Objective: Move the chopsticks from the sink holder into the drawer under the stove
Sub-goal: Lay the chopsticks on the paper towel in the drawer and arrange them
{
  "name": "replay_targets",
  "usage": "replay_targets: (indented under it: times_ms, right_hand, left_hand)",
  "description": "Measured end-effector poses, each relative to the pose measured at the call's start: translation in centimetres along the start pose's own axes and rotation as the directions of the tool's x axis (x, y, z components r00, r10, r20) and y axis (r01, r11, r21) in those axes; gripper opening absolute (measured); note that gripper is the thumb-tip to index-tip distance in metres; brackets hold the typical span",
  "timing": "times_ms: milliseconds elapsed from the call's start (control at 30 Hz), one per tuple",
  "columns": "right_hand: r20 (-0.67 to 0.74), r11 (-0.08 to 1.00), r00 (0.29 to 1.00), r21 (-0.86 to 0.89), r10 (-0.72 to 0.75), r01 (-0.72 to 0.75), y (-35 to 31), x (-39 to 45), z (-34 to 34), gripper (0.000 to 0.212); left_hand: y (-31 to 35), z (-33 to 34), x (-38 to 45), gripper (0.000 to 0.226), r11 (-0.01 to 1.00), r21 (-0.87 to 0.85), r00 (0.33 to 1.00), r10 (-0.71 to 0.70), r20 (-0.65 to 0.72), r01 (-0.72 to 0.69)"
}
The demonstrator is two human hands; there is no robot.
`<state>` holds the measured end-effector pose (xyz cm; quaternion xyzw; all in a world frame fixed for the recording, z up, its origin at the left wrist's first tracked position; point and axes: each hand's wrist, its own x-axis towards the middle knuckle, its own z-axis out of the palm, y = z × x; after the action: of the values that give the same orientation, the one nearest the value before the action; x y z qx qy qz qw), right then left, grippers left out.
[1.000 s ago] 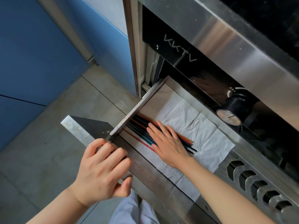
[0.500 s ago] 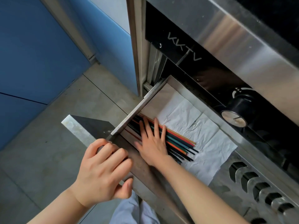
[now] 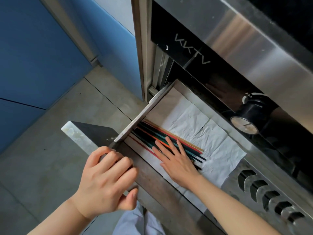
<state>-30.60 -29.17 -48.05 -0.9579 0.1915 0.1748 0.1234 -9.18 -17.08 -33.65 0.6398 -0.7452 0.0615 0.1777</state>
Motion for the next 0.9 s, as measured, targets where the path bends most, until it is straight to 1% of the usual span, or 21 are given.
replay_targets:
  times_ms: [133,467,667,800,900]
  right_hand:
    - [0.03,0.999,0.998,-0.014,-0.052,0.052,-1.8,0.3,0.0,0.062]
    - [0.041,1.0,0.999,0.009,-0.018,0.018,-1.4,0.8,-0.5,0.068]
    - [0.041,1.0,0.999,-0.027,0.005,-0.004,0.2,2.0,-1.1,0.063]
    - [0.021,0.999,0.999,-0.044,0.032,-0.031,0.1,1.9,-1.3,0.069]
    - [0.038,0.998,0.998,-0.041,-0.043,0.045,-0.5,2.3,-1.3,0.069]
  left_hand:
    - [-0.1,-0.2,0.1,0.046,1.0,0.006,1.0,0.005,0.011,-0.005]
    - [0.1,-0.3,0.2,0.048,0.999,0.033,1.0,0.006,0.004,-0.007]
    - [0.1,-0.3,0.2,0.048,0.999,0.036,1.0,0.008,0.002,-0.008]
    - [0.1,-0.3,0.3,0.049,0.999,0.037,1.0,0.005,0.001,-0.005]
    - [0.1,-0.3,0.3,0.049,0.999,0.038,1.0,0.006,-0.004,-0.006]
